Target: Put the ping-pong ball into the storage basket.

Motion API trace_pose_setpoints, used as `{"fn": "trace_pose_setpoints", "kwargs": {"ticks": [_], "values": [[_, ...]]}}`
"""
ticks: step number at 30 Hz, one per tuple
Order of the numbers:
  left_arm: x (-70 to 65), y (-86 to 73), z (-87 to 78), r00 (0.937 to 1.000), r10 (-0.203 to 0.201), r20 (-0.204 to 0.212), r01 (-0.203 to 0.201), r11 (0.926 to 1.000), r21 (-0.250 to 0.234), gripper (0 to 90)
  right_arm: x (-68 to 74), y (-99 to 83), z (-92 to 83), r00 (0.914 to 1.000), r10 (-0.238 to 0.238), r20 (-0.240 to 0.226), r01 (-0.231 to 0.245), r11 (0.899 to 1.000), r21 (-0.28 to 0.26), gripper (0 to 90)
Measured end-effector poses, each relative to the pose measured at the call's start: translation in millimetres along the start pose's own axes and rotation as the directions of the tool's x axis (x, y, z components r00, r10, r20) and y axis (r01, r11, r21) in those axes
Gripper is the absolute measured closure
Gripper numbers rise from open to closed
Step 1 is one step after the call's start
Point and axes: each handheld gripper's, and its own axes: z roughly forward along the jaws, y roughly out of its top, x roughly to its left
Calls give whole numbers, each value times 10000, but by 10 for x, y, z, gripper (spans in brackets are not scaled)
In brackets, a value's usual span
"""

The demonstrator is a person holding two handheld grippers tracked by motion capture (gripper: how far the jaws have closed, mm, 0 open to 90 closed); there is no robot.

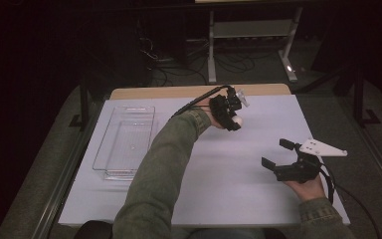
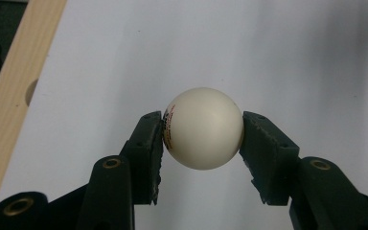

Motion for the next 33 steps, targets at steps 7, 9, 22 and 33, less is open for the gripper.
{"fn": "trace_pose_setpoints", "kwargs": {"ticks": [7,9,22,33], "values": [[24,-27,-91,9998,-169,-45,169,9999,-28,506,9,15,-1,10000,55,50,-54,9999,-87,0],[23,-30,-115,9999,-171,-30,171,9999,-1,506,9,14,-1,10000,54,43,-53,10000,-59,0],[-19,-53,-378,9993,-100,-359,96,9999,-113,506,-12,22,22,10000,90,7,-90,9999,-52,0],[-76,-73,-720,9971,-65,-765,32,9990,-435,507,49,54,64,9998,-214,3,214,9997,144,0]]}}
